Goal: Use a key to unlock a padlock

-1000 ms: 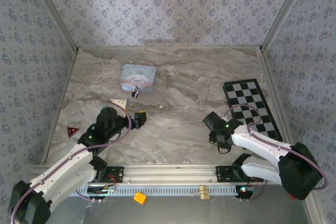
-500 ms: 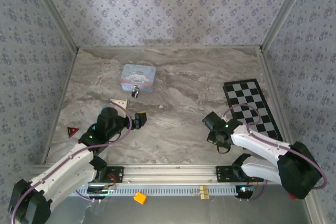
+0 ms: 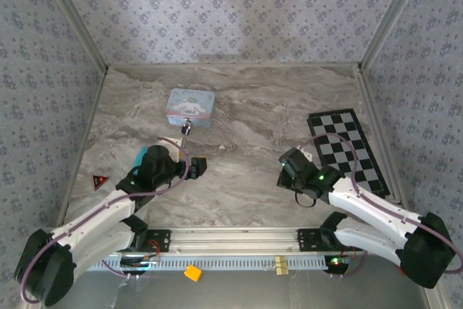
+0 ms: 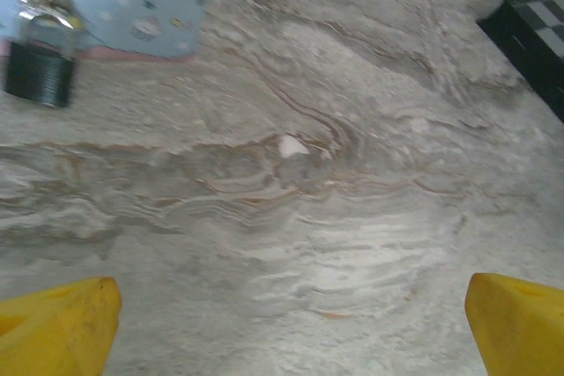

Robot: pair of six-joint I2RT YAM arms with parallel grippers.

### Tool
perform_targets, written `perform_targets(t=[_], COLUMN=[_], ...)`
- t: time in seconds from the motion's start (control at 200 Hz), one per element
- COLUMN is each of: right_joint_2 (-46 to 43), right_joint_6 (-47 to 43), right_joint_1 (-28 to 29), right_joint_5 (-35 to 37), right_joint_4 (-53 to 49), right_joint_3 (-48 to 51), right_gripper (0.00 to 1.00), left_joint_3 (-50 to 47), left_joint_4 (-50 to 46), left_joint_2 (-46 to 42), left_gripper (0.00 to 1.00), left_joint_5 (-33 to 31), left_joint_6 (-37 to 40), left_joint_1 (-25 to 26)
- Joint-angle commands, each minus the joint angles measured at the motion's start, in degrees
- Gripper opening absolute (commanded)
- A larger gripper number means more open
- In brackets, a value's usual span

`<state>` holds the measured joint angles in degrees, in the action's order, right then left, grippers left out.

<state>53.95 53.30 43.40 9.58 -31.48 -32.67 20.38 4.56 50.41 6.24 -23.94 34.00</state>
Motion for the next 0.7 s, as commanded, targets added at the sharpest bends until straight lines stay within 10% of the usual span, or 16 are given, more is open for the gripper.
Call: perform_targets(t=[0.0, 0.695], right_joint_2=[-0.52, 3.76], right_joint_6=[-7.09, -13.48], right_joint_1=[2.23, 6.06], right_joint_5=[-0.34, -7.96], right_joint_4=[8.84, 32.68], right_joint_3=[-3.22, -3.63], right_gripper=[0.0, 0.0], left_joint_3=[5.28, 17.22], left_joint_4=[5.94, 18.08], left_joint_2=[3.57, 20.97], left_gripper=[1.0, 0.69], left_joint_5=[7.6, 16.41], left_joint_6=[-3.5, -10.12], left_joint_1=[2.7, 13.97])
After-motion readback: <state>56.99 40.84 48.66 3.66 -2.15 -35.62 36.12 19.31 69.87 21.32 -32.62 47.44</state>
